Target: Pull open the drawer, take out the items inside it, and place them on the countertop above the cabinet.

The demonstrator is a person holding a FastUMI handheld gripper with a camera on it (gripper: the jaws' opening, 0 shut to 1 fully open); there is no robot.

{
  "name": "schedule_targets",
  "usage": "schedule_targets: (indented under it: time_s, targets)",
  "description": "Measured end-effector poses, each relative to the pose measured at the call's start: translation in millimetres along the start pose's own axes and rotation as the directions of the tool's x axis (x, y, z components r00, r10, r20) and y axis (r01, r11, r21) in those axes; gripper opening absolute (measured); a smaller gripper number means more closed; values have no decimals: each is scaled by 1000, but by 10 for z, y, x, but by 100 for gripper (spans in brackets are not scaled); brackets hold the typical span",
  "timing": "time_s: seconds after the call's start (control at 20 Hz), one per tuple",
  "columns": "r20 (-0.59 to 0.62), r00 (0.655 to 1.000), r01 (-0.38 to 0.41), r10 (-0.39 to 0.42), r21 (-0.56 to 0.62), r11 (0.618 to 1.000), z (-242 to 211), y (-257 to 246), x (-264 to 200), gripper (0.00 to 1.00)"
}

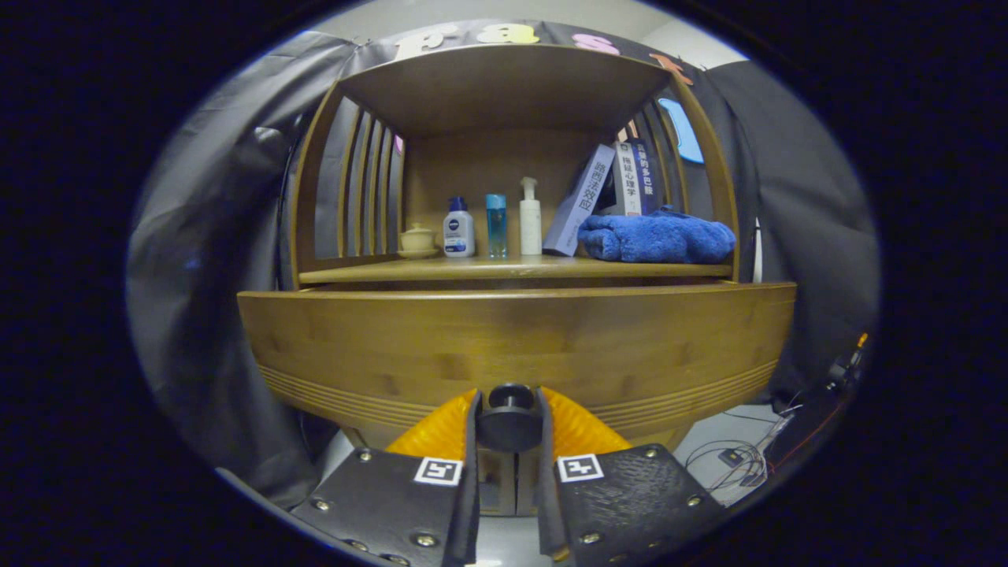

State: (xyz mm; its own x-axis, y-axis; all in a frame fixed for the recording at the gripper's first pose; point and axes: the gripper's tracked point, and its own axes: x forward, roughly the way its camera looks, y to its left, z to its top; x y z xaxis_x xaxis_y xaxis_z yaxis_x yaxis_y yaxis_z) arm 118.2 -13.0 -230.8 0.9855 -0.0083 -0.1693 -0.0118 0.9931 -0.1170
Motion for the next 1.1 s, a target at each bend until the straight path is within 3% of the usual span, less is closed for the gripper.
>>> schedule_targets:
  time_s: [0.2,0.25,0.6,1.0,1.1]
  targets:
    - [-6,1000,16,-16,-13,1000,-73,-30,-320,30]
    - [-15,1000,9,-9,-9,1000,-139,-25,-488,21]
    - [-20,1000,-20,20,-33,999,-251,24,-813,21]
    - [-49,998,-33,32,-29,999,-299,46,-904,21]
    - [-47,997,-59,58,-14,998,-287,60,-938,30]
